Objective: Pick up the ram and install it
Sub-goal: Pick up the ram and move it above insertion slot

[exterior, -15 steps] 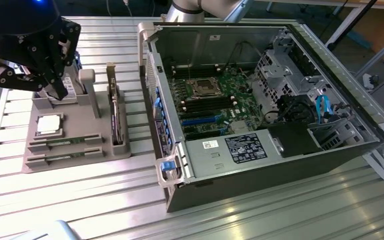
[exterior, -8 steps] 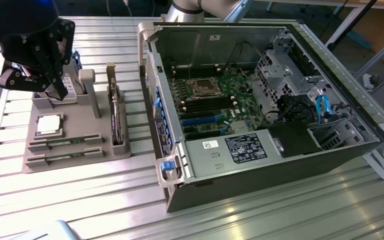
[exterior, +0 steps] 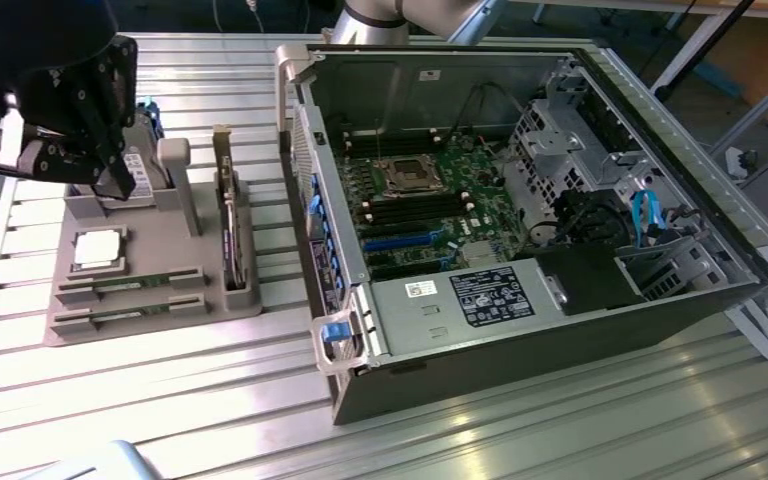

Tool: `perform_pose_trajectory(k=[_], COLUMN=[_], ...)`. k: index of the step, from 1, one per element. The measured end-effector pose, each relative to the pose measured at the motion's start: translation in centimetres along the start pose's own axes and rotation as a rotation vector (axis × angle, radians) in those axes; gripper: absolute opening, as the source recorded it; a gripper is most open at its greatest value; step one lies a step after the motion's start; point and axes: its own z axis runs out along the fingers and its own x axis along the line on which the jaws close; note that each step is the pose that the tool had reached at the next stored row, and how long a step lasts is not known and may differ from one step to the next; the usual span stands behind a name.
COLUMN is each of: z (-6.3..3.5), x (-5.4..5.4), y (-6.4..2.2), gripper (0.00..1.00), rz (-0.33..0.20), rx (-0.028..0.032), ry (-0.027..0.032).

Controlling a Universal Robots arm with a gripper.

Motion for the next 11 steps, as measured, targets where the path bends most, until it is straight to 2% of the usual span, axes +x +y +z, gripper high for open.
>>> perform_pose_trajectory(k=[3,6,9,11], z=[0.0,0.04,0.07,0.07], x=[0.0,0.0,0.01,0.01], y=[0.0,0.01,0.0,0.0], gripper=[0.1,0.1,0.1,0.1], rz=[-0.054,-0.157,-0.225,-0.23], rx=[0.0,-0.0002,-0.0005,-0.0005], ry=[-0.0003,-0.0022,-0.0038,-0.0039])
